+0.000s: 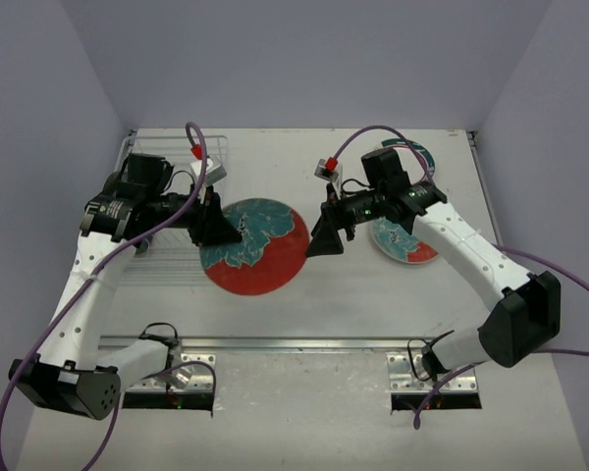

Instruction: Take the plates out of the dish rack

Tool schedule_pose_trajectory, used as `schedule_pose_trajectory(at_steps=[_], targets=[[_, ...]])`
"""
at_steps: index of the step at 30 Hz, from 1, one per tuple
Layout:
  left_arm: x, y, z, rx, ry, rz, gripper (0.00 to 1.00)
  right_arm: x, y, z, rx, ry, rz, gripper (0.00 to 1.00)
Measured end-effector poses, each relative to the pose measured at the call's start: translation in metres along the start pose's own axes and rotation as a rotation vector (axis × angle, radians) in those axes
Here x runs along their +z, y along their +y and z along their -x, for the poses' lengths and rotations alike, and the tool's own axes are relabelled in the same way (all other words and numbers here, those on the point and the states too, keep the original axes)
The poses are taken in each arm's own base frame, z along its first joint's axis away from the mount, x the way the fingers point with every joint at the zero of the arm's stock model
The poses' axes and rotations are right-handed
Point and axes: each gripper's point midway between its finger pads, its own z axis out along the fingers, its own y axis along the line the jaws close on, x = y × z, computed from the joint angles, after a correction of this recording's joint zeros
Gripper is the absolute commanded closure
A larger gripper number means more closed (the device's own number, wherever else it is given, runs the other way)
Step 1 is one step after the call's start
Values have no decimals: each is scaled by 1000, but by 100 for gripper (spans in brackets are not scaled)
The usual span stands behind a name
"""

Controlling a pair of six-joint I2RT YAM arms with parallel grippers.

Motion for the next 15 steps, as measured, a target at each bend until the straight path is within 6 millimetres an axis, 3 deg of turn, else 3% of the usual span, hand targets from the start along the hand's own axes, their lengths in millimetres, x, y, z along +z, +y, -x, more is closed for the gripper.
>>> schedule_pose_trajectory(at_steps=[6,12,15], targets=[[3,2,-9,-11,19,-4,100,12,15,2,-7,16,56,47],[4,3,-12,-13,24,-10,100,24,20,-5,27,48,97,62],[5,3,-14,-15,28,-12,100,26,21,-5,35,55,106,77]])
